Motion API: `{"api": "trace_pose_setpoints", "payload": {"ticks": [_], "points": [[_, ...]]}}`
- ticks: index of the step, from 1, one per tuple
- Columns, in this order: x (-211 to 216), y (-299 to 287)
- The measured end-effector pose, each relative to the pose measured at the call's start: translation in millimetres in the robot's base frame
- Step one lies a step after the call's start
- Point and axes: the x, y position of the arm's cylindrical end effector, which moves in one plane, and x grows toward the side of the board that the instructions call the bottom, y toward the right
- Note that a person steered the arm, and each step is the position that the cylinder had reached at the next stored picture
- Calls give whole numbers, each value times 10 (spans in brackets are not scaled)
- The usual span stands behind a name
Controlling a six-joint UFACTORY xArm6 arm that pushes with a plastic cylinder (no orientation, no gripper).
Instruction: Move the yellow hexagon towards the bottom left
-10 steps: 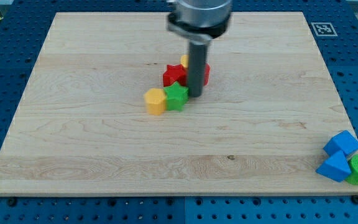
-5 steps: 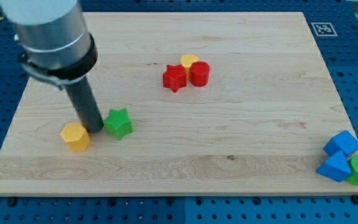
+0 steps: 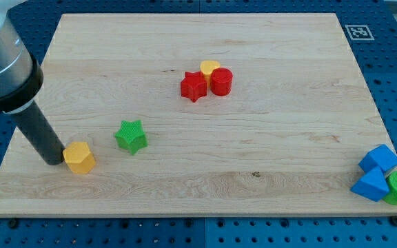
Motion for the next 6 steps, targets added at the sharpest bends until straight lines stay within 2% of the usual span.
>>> {"api": "trace_pose_setpoints", "payload": {"ticks": [1, 4, 5, 6], "points": [[-202, 19], [-380, 577], [-360, 664], [-120, 658]]}}
